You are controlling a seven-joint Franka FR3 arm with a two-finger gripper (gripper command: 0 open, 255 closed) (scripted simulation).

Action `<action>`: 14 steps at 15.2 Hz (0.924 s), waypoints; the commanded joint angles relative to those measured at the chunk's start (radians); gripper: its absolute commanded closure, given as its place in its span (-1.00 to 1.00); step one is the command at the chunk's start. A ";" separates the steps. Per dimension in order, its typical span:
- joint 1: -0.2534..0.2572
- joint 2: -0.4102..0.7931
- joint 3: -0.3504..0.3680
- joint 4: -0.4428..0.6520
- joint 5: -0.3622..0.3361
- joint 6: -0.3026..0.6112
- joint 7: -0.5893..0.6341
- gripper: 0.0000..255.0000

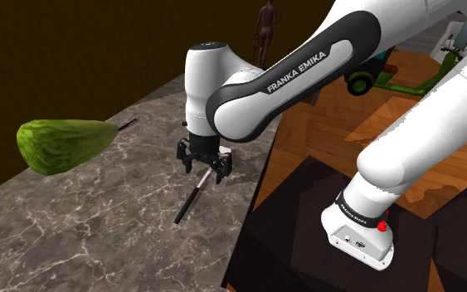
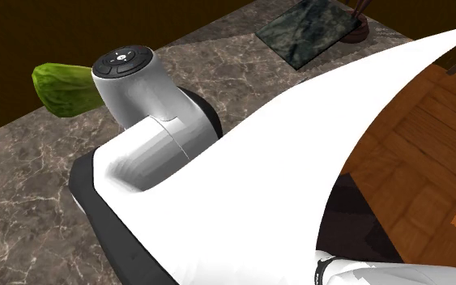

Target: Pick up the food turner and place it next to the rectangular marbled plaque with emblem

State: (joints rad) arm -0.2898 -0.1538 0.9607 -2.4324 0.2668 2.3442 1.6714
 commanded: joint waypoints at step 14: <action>0.000 0.001 0.001 0.000 -0.001 0.001 0.001 1.00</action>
State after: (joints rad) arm -0.2901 -0.1526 0.9614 -2.4325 0.2658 2.3455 1.6722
